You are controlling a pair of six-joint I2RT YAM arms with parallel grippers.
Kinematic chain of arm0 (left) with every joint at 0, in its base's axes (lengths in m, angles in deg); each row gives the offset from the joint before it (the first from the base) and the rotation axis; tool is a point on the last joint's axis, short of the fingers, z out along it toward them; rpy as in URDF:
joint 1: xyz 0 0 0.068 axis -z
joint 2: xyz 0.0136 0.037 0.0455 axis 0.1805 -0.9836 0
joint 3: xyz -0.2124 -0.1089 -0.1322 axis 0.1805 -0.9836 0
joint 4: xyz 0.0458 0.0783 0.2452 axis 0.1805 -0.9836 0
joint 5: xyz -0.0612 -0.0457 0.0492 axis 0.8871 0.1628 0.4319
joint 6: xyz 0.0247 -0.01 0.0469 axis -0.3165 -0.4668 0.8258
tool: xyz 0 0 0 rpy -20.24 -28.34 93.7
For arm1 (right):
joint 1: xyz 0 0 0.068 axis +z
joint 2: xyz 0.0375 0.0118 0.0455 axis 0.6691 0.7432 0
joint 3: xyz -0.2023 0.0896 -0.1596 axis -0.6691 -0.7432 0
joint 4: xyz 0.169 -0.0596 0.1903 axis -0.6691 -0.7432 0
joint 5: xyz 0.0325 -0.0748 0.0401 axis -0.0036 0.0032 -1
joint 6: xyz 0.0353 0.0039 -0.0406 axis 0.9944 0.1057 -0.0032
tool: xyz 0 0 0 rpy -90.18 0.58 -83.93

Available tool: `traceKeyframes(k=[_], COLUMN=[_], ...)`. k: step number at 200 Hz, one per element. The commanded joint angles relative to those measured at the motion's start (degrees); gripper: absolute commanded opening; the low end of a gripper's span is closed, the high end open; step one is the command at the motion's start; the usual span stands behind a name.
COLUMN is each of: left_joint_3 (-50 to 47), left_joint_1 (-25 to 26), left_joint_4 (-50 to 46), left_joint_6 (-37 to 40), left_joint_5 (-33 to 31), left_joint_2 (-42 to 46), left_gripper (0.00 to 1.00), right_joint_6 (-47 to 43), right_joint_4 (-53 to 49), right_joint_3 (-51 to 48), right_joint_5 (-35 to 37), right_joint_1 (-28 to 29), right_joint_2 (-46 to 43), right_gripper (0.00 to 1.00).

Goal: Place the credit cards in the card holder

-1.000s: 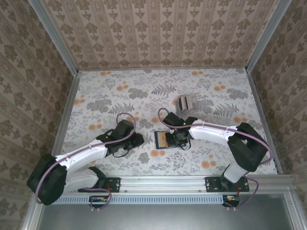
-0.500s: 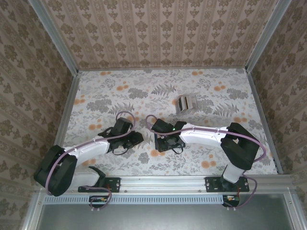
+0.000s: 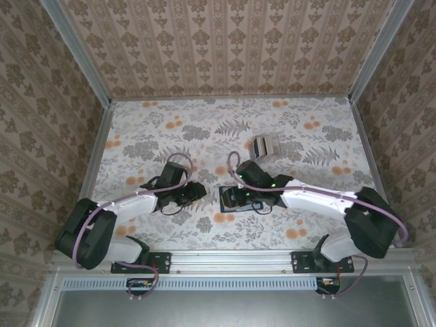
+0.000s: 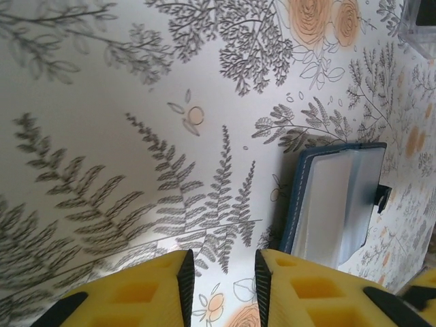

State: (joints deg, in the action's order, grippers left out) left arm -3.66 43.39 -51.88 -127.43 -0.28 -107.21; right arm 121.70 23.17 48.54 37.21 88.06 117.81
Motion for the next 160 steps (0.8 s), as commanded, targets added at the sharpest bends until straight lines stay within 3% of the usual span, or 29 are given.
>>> traceKeyframes(k=[1, 46, 63, 94, 160], left_joint_3=[2.9, 9.7, 11.5, 11.2, 10.1], left_joint_1=[1.2, 7.0, 8.8, 8.9, 8.4], left_joint_4=[2.1, -2.5, -3.9, -1.7, 2.0], left_joint_6=[2.5, 7.5, 7.9, 6.6, 4.6], left_joint_5=[1.7, -0.6, -2.3, -1.7, -0.2], left_joint_2=[-1.9, -8.7, -10.7, -12.8, -13.8], left_gripper=[0.34, 0.39, 0.4, 0.4, 0.38], right_joint_6=[-0.3, 1.0, 1.5, 1.6, 3.6], right_joint_4=[-1.4, -8.0, -7.1, -3.2, 1.8], right_joint_3=[-1.1, -3.2, -3.2, -1.0, 1.5], right_joint_5=[0.0, 4.2, -0.6, -8.9, -9.0], right_joint_1=[-2.5, -6.6, -9.1, -8.0, -3.9], right_joint_2=[-4.3, -6.0, -4.6, 5.2, 16.3], right_gripper=[0.52, 0.51, 0.4, 0.16, 0.14])
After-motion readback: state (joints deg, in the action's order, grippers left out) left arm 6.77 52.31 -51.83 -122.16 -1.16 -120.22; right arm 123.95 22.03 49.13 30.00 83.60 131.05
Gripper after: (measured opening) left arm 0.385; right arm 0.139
